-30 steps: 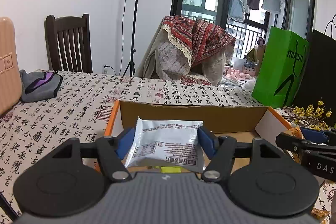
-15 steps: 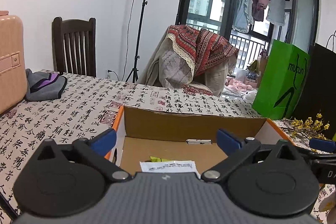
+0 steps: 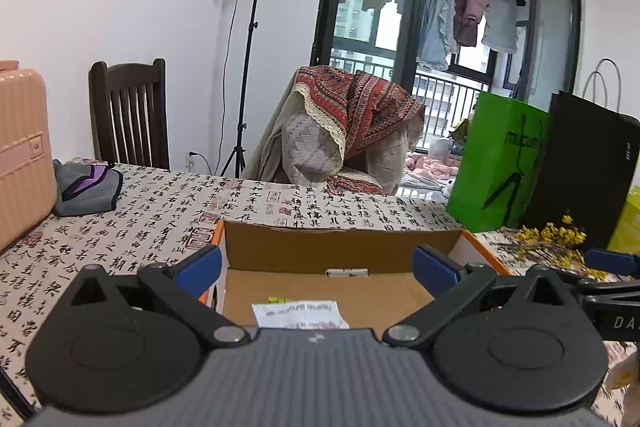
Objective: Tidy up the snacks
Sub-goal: 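Withdraw both tools from the box back toward the snack pile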
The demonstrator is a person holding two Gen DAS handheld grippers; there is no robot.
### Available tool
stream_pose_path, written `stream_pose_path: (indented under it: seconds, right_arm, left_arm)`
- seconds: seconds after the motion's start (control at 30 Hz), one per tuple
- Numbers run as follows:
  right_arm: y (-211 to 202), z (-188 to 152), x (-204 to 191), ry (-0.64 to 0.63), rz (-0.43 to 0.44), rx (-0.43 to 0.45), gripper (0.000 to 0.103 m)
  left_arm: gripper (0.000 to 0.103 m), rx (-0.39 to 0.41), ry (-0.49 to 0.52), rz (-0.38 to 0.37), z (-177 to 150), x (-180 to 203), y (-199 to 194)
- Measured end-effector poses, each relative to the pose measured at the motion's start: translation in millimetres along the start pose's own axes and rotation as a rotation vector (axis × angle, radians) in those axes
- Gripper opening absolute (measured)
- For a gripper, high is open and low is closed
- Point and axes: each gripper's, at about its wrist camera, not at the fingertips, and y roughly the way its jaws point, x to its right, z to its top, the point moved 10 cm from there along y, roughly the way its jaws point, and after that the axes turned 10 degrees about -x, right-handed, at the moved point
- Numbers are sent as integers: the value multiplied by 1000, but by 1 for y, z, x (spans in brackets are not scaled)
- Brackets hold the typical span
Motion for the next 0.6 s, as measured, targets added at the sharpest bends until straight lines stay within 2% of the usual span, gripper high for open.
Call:
stream_pose_path:
  seconds: [0.6]
  right_arm:
    - [-70, -71, 3, 10, -25, -46, 103]
  left_arm:
    - [103, -49, 19, -27, -57, -12, -59]
